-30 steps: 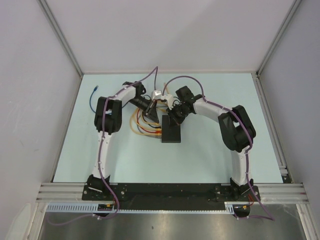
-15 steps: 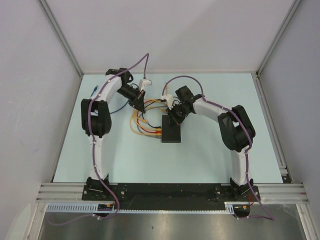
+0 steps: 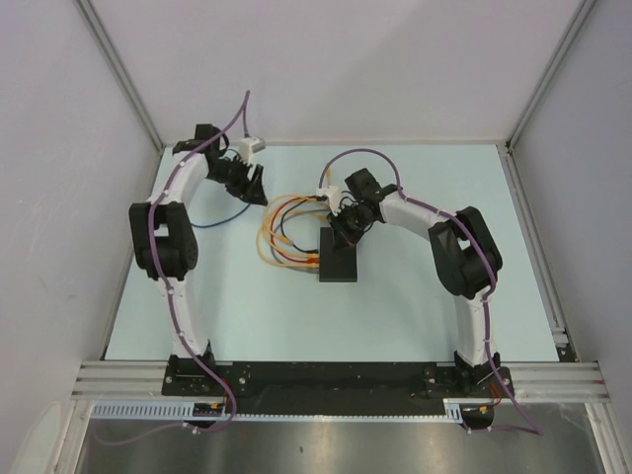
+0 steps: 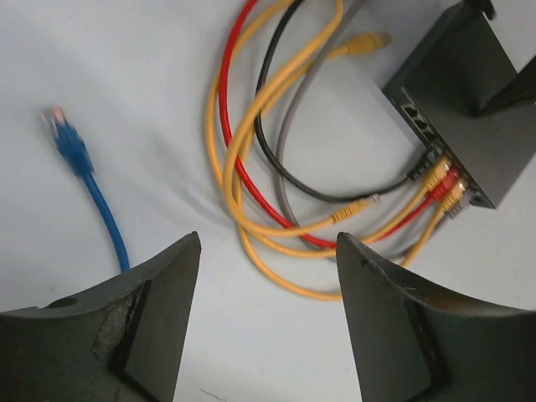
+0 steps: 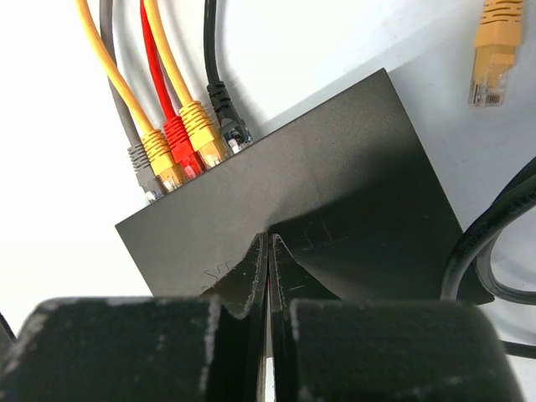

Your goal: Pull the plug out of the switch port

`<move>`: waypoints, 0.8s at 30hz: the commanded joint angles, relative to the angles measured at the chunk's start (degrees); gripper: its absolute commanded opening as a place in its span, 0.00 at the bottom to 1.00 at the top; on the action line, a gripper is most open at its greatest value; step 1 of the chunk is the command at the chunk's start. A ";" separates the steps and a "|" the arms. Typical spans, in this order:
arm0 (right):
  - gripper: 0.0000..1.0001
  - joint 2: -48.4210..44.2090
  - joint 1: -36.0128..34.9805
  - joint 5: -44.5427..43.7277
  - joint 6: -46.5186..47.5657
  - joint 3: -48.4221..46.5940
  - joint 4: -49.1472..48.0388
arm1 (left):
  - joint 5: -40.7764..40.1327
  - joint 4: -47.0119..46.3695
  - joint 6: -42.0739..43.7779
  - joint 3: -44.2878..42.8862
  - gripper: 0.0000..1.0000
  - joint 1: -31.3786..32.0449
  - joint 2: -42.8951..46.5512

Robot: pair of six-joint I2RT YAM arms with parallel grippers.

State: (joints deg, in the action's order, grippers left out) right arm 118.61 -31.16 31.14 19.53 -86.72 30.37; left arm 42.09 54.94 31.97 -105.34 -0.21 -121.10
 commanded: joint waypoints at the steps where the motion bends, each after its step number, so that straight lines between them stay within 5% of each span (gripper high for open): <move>1: 0.01 4.26 0.31 -7.05 2.00 0.15 -0.93 | -1.74 -6.60 2.92 -5.21 0.72 4.86 -0.62; 14: 0.01 4.35 0.75 -7.23 2.09 -0.21 -1.19 | -12.20 -3.53 11.63 -16.39 0.68 14.62 -12.49; 24: 0.02 4.53 0.84 -7.23 1.48 -0.47 -1.37 | -11.59 -3.35 12.76 -12.18 0.13 14.97 -7.58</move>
State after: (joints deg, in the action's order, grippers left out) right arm 118.93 -31.09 31.31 19.51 -87.26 30.96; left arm 29.08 50.85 42.00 -118.56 14.92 -134.61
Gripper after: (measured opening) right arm 0.014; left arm 0.227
